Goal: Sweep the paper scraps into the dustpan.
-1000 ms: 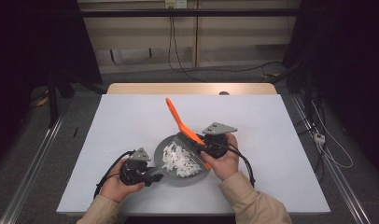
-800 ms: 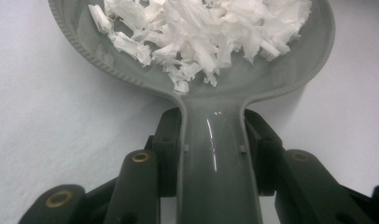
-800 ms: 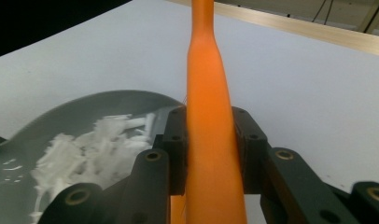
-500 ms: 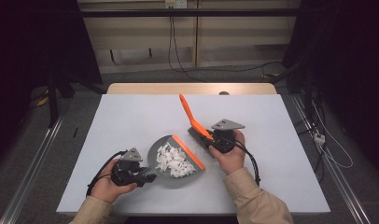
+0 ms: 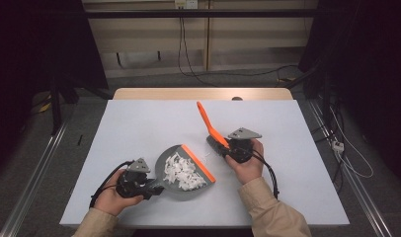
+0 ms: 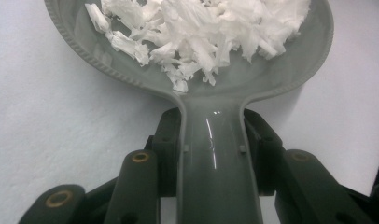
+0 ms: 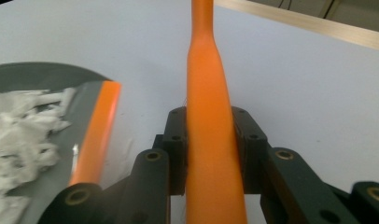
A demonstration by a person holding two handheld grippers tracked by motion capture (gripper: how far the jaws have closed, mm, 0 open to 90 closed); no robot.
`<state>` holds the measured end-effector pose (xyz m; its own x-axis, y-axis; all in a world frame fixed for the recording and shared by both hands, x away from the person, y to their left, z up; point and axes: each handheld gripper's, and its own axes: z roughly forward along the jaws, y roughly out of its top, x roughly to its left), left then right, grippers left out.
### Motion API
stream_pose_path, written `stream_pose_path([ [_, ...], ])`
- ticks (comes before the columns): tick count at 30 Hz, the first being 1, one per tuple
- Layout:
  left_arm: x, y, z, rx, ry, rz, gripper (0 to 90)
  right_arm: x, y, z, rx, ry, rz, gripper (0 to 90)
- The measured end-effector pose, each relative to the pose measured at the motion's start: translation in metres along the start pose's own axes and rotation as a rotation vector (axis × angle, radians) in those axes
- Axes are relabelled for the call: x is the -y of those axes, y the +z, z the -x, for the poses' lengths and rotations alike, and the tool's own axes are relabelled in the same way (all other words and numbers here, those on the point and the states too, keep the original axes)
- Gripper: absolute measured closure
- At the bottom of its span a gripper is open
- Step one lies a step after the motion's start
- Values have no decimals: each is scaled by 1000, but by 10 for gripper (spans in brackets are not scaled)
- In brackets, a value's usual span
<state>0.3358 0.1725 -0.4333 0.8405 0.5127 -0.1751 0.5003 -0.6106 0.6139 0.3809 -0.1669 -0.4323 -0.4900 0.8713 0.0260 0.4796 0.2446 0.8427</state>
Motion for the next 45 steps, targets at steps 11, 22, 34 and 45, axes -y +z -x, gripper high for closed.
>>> stream_pose_path([
  [11, -7, 12, 1, -4, -14, -3, 628, 3, -4, -30, -100, -12, 0, 712],
  [22, -8, 15, 2, -12, -16, 10, 626, -2, -6, -46, -172, 5, 24, 713],
  [34, -7, 15, 2, -9, -14, 33, 628, -12, -18, -32, -144, 22, 79, 712],
  [45, -4, 6, 0, 15, 4, 12, 628, -4, -12, 2, -43, 60, 59, 713],
])
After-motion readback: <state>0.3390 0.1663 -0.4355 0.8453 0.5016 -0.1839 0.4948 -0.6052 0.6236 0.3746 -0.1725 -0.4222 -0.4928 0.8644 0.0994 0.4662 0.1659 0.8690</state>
